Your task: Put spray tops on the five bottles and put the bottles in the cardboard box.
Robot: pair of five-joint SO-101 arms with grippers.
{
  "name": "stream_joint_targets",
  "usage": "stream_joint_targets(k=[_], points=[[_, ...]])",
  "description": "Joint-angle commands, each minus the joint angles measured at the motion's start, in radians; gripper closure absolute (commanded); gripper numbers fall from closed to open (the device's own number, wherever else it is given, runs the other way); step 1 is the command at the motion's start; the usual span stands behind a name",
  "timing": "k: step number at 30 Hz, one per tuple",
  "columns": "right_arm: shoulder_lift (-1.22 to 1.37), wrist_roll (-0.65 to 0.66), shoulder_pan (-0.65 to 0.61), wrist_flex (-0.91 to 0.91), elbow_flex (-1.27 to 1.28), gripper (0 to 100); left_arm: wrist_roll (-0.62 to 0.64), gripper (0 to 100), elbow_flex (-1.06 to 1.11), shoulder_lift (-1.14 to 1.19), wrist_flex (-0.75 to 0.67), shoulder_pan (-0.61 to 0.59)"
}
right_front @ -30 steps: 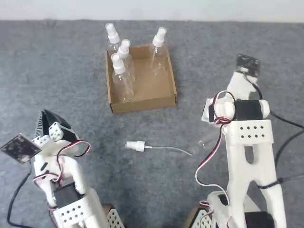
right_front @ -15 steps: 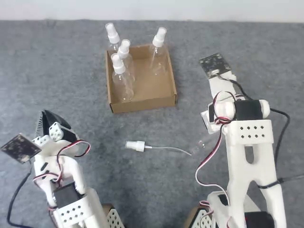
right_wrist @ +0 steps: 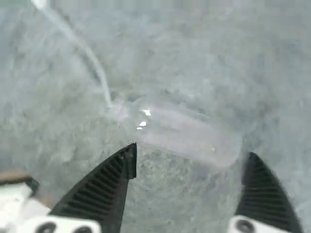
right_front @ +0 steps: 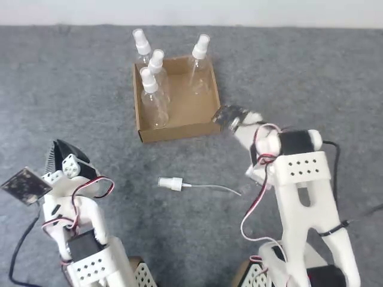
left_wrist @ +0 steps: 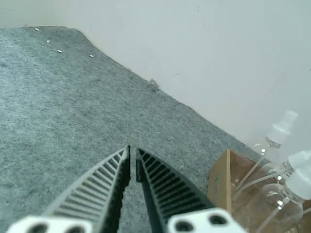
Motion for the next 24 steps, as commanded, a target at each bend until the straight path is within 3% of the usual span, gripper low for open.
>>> stream_joint_targets(k=[1, 11, 24], points=[[-0.044, 0.144, -0.025, 0.005, 0.023, 68.0, 0.002, 98, -0.015, -0.003, 0.002, -0.003], [-0.044, 0.42, -0.024, -0.053, 0.147, 68.2, 0.002, 98, -0.015, -0.003, 0.002, -0.003], [-0.042, 0.488, 0.013, -0.214, 0.296, 68.4, 0.002, 98, -0.015, -0.003, 0.003, -0.003]])
